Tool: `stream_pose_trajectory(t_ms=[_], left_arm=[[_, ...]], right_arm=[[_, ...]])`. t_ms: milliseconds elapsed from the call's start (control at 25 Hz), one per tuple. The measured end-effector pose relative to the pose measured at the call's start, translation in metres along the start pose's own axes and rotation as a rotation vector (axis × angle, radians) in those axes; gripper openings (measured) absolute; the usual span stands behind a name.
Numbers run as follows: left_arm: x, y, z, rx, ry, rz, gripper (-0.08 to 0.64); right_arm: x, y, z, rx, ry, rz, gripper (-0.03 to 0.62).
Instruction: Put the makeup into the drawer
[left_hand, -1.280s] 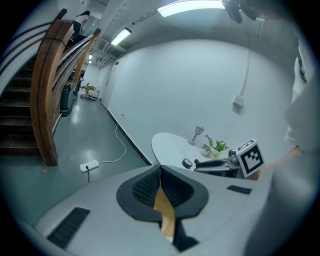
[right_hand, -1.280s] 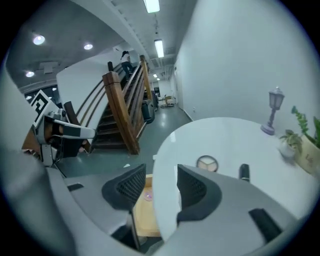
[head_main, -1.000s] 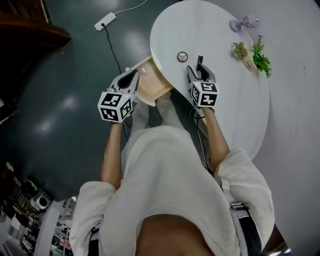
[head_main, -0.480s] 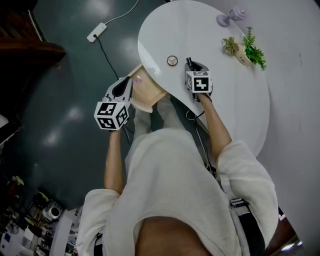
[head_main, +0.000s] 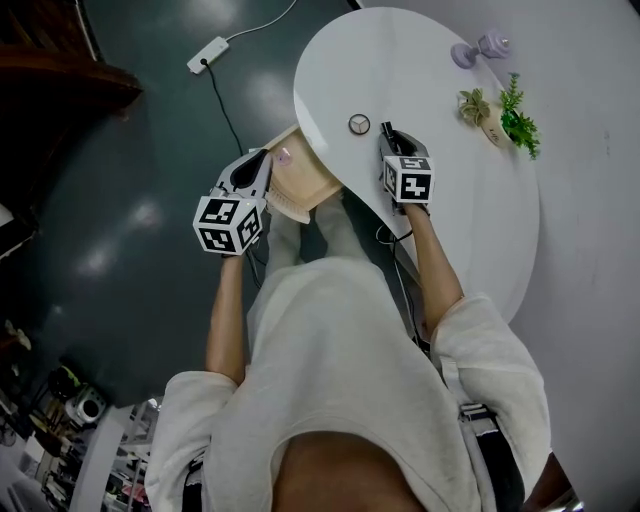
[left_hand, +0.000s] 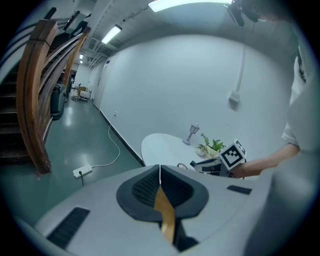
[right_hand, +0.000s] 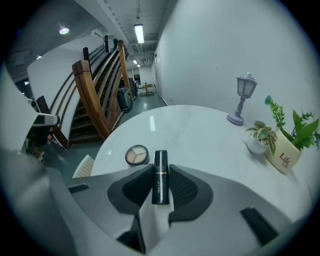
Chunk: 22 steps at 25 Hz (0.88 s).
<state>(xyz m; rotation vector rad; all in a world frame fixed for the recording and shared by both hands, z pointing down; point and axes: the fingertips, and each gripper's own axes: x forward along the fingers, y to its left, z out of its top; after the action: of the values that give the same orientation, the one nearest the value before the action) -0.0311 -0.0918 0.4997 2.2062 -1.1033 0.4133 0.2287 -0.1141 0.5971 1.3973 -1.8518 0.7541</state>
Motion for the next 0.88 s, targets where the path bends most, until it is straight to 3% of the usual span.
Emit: stream_pose_trajectory(t_ms=[200, 440, 680, 880], left_arm=[[-0.003, 0.004, -0.003, -0.01, -0.016, 0.021, 0.014], [-0.035, 0.026, -0.007, -0.041, -0.044, 0.077, 0.014], [-0.069, 0.049, -0.021, -0.089, -0.066, 0.144, 0.014], [-0.095, 0.071, -0.037, -0.129, -0.066, 0.184, 0.014]], right_arm=[[-0.016, 0.038, 0.014, -0.044, -0.063, 0.086, 0.095], [-0.019, 0.133, 0.028, -0.143, -0.086, 0.243, 0.095], [-0.005, 0.217, 0.016, -0.228, -0.042, 0.378, 0.095], [0.021, 0.262, -0.012, -0.262, 0.047, 0.427, 0.094]])
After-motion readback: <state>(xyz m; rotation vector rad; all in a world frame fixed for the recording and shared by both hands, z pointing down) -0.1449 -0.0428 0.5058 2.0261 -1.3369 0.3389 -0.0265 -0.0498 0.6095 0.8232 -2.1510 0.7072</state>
